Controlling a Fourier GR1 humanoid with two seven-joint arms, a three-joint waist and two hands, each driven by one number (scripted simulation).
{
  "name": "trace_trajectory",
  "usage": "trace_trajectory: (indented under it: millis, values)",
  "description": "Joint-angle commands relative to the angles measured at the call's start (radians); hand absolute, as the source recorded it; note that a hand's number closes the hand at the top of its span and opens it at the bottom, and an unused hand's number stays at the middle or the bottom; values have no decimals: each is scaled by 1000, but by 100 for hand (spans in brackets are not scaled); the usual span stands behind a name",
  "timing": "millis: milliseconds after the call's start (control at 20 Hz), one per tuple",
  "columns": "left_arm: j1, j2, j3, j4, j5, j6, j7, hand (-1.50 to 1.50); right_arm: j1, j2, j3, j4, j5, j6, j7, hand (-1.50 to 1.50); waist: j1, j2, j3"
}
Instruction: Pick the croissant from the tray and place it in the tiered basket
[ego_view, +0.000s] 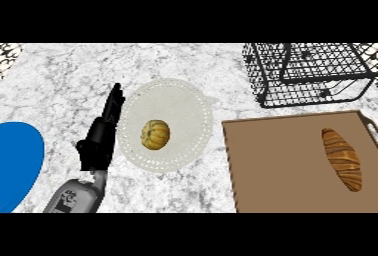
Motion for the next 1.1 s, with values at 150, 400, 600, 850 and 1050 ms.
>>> trace_trajectory:
  millis: [150, 400, 600, 850, 1050]
  values:
    - [4, 0, 23, 21, 18, -26, -33, 0, 44, -52, 114, -37, 173, -70, -308, -150, -2, 0, -1]
    - [1, -3, 26, 16, 5, -20, -29, 0, 147, -90, 187, 19, 357, -291, -481, -150, -8, 0, 0]
    - [26, 21, 20, -63, -7, -24, 37, 0, 173, -130, 249, 240, 489, -509, -624, -150, 6, -4, -3]
    - [40, 13, 42, -57, 0, -42, 47, 0, 192, -144, 293, 443, 555, -670, -780, -150, -11, -8, -6]
    - [1, -12, 17, -62, -53, -18, 81, 0, 82, -171, 374, 570, 570, -649, -806, -150, -4, -6, -7]
